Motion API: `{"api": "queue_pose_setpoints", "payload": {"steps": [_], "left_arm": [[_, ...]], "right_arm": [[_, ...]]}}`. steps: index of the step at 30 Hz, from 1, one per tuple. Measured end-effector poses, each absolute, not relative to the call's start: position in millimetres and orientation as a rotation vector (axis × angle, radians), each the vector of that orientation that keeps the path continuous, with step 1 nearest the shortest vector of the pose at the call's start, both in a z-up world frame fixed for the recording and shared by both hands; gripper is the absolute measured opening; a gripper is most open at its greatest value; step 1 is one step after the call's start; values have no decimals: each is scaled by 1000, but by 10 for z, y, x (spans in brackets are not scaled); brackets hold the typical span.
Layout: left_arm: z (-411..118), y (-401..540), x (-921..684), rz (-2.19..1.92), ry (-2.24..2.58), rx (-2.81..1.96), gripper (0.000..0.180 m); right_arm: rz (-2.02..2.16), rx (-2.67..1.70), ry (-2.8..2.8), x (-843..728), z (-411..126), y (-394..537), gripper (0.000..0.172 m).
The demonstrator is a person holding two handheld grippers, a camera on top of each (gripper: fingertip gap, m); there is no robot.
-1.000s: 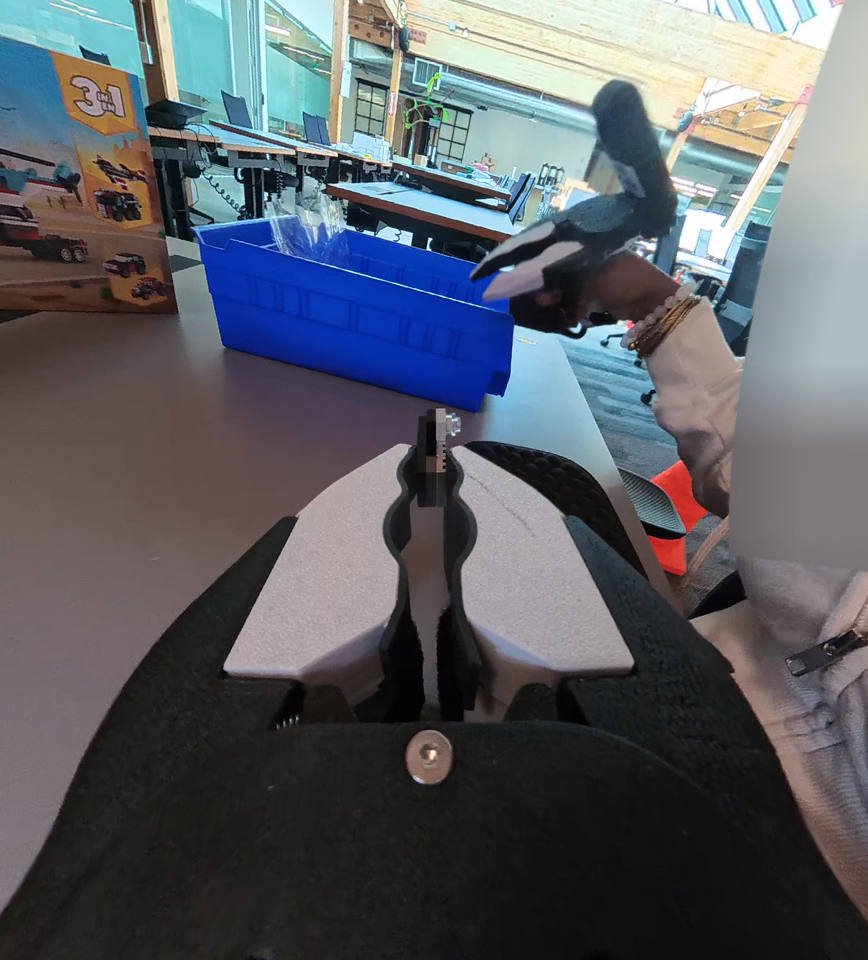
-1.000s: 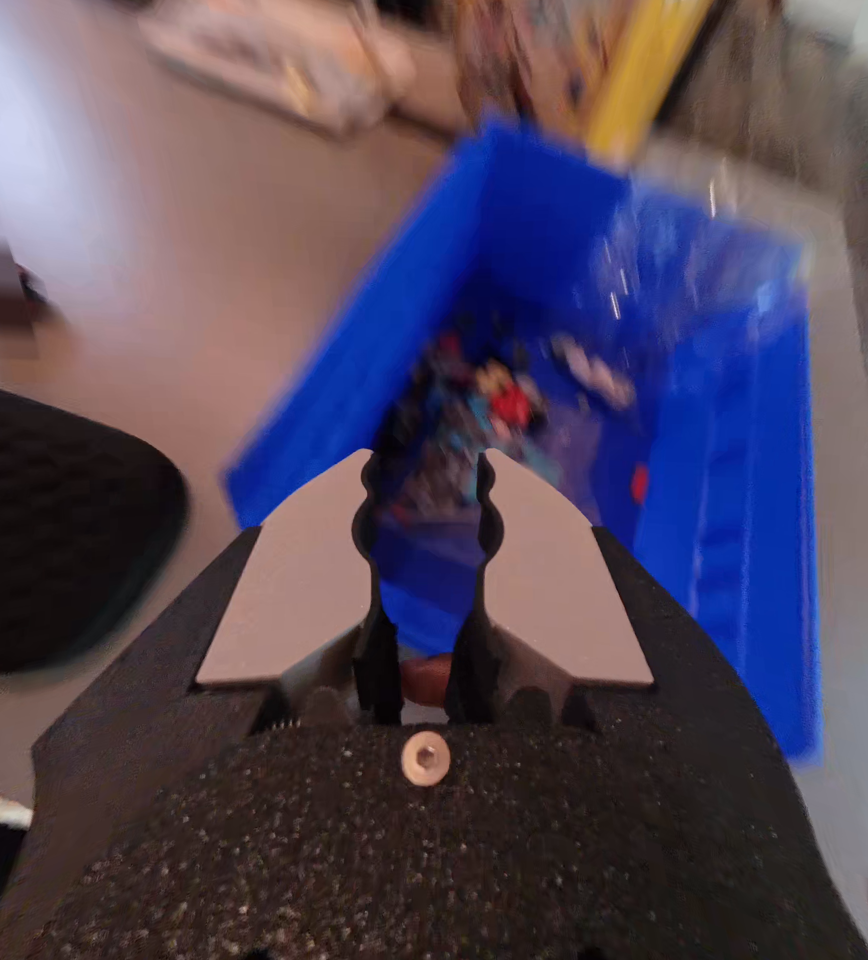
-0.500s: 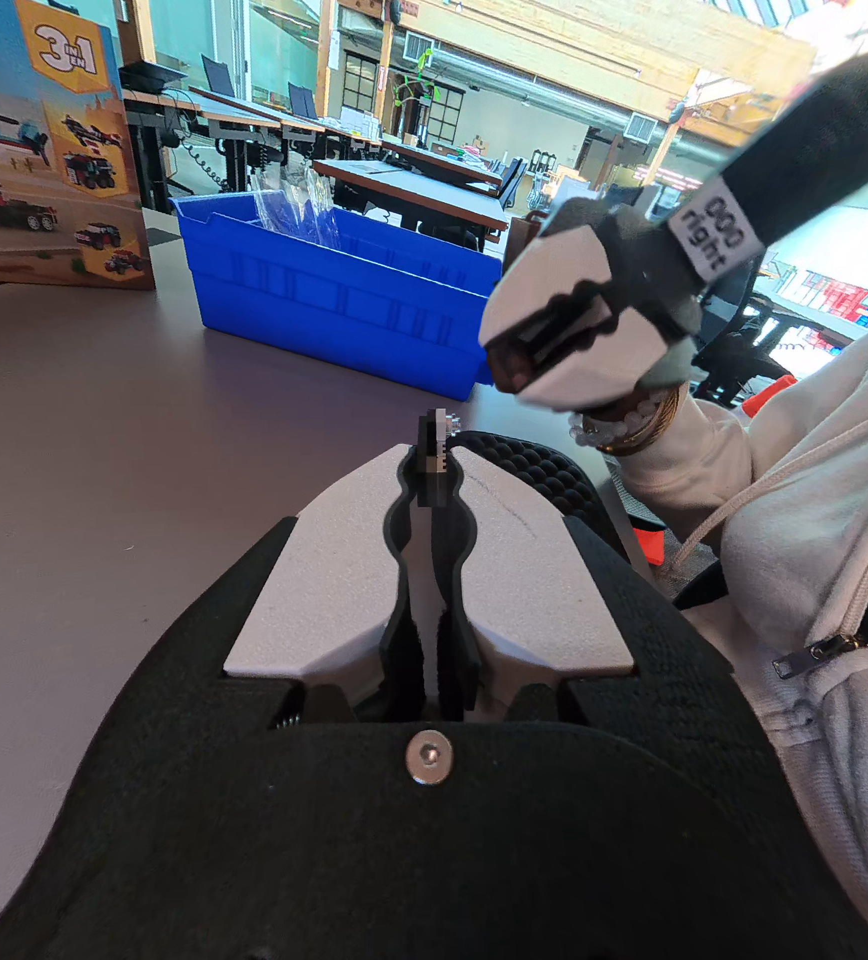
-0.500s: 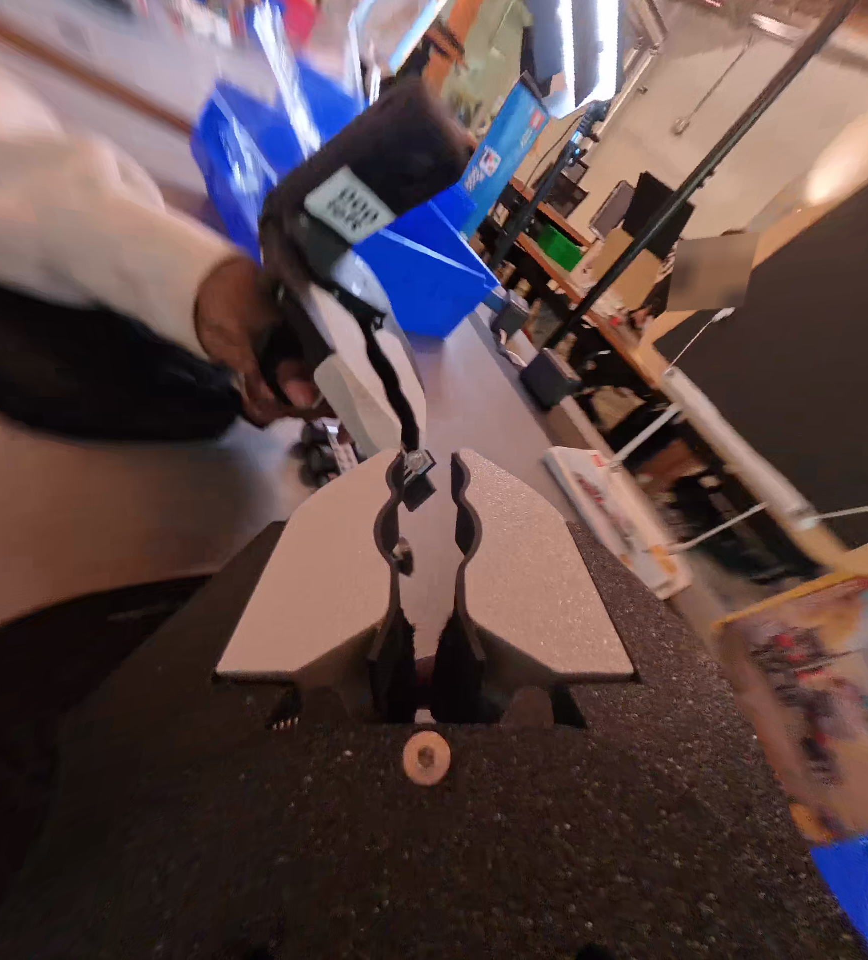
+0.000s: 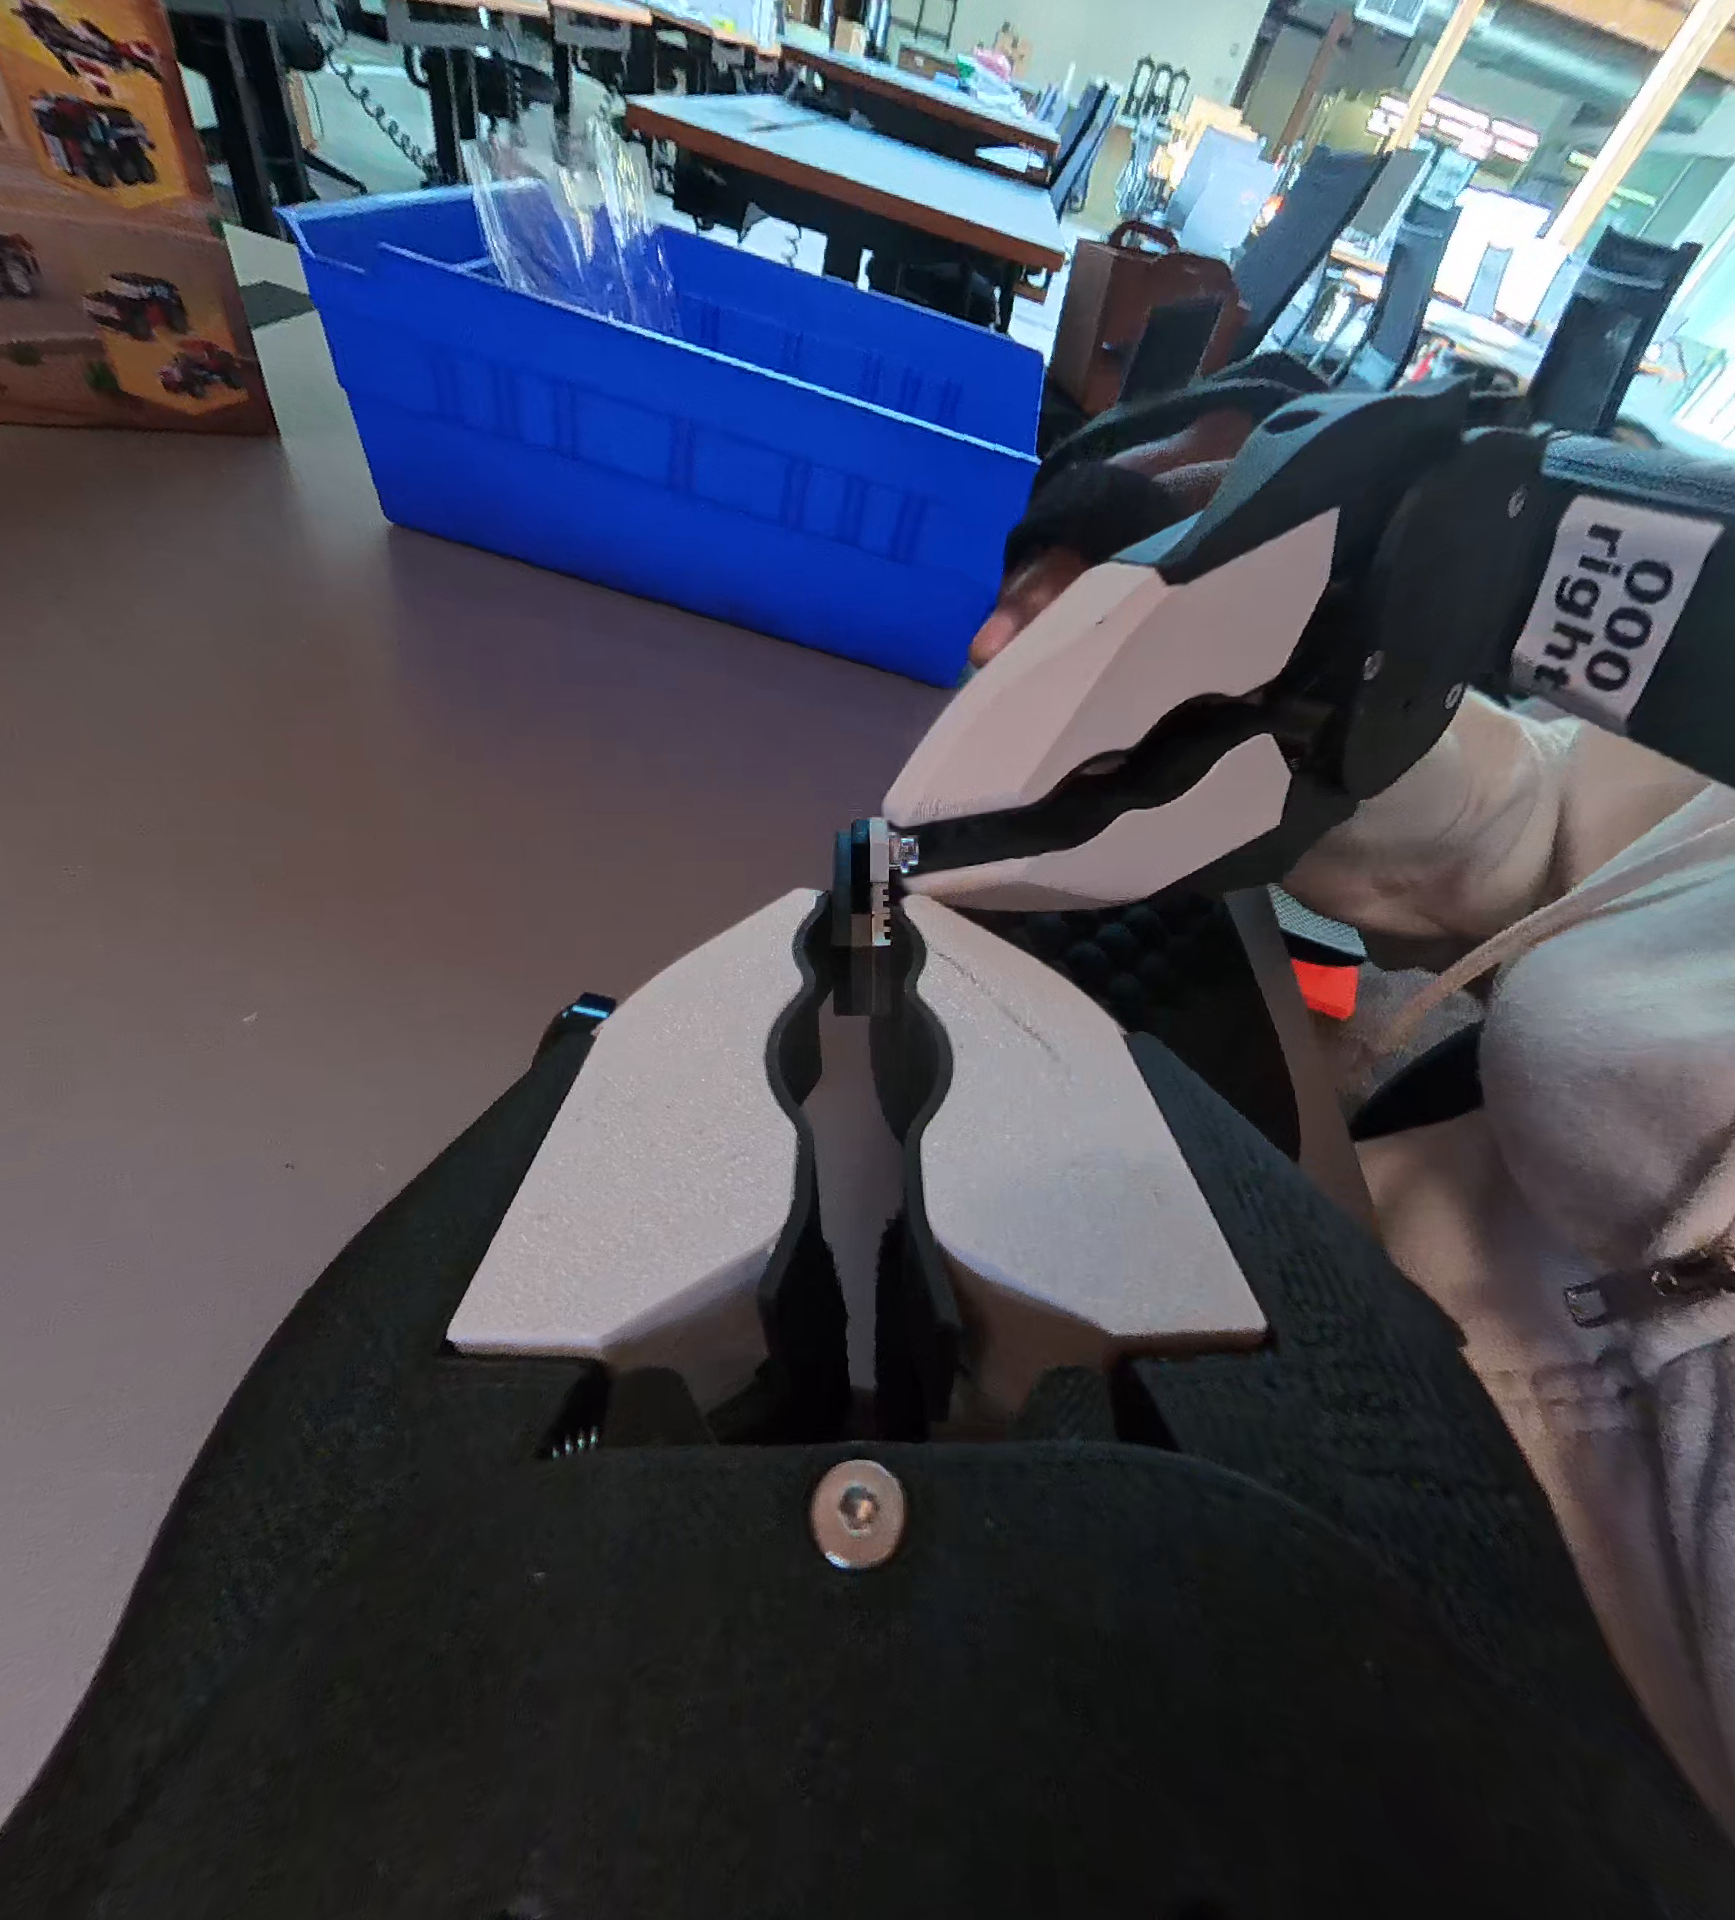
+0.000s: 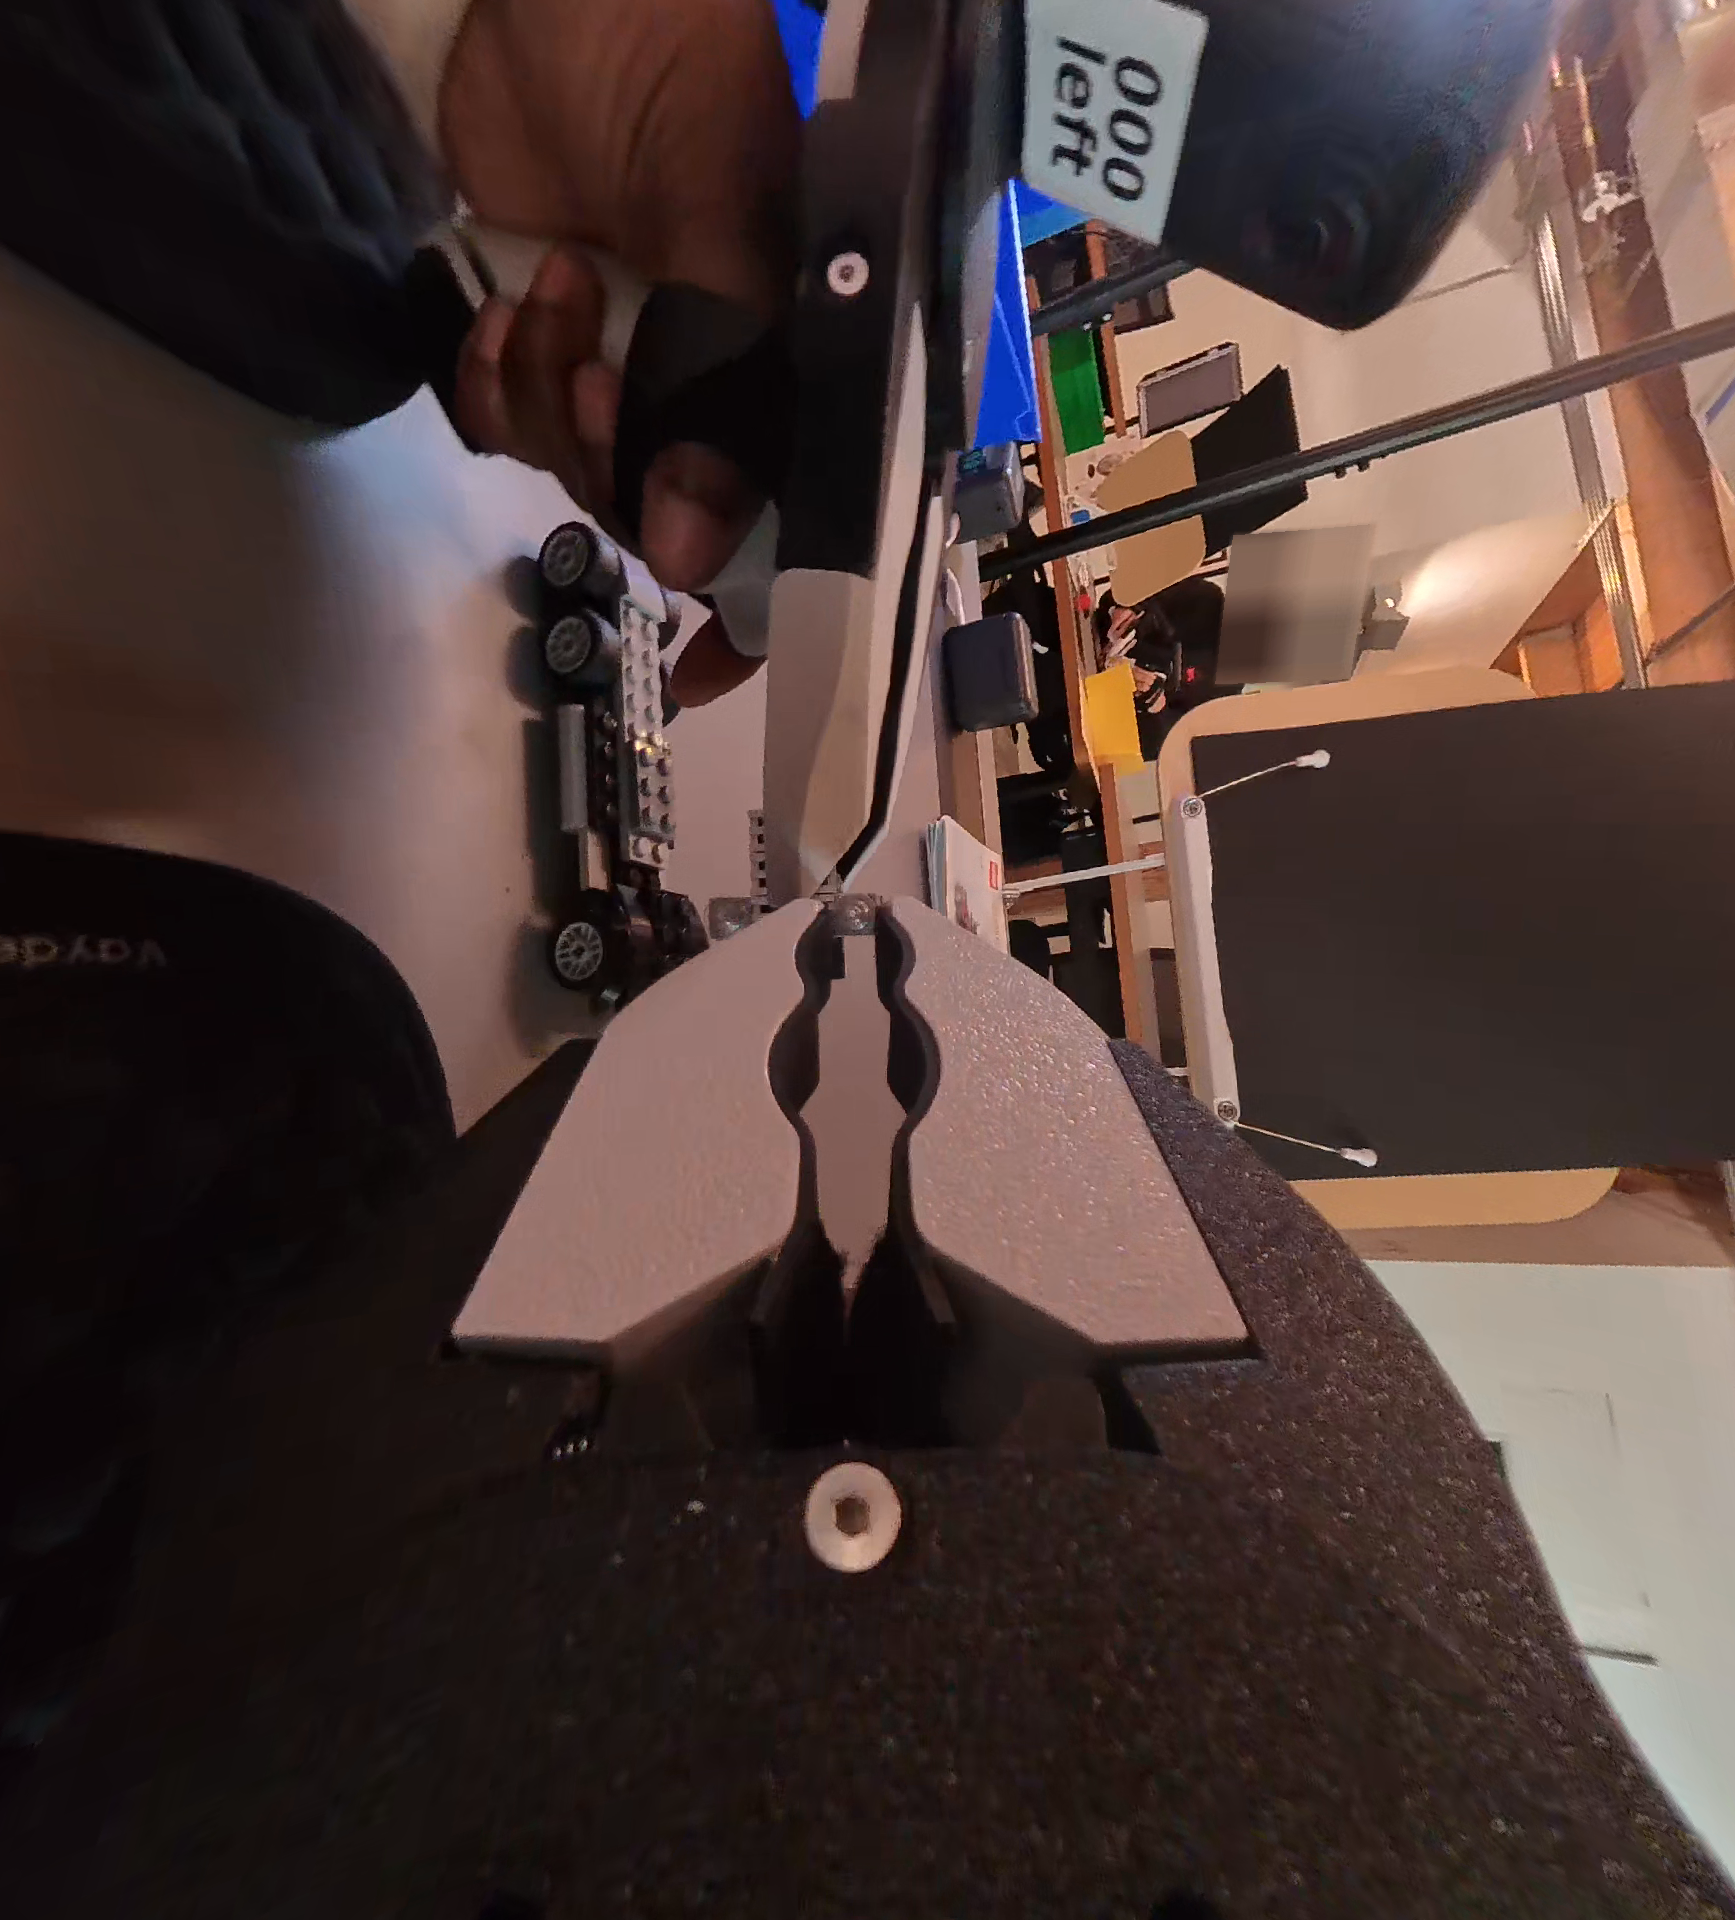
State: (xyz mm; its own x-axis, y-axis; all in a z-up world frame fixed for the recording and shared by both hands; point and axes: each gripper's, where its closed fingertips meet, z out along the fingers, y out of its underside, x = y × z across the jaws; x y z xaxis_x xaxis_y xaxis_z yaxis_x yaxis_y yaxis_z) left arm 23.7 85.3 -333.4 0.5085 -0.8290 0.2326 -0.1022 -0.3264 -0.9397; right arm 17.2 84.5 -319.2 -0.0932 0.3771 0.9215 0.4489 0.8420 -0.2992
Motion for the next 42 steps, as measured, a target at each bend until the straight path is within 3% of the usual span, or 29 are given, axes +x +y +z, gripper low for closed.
{"api": "queue_pose_setpoints", "payload": {"steps": [16,26,29,34,38,42], "left_arm": [[-3284,856,245,-923,697,-1793,9],[-3186,1115,-55,-240,727,-1670,9],[-3112,1089,-52,-386,660,-1648,9],[-2935,1072,-57,-129,732,-1466,10],[-2893,1050,-37,39,791,-1389,10],[-2934,1051,-16,118,839,-1375,10]], "right_arm": [[-37,-665,-1620,185,-3159,838,6],[820,-1011,-1339,119,-2969,726,0],[785,-1164,-1246,146,-3024,960,0],[1363,-1362,-872,67,-2843,938,10],[1346,-1425,-810,2,-2903,1013,15],[1369,-1402,-795,-7,-2868,985,9]]}}
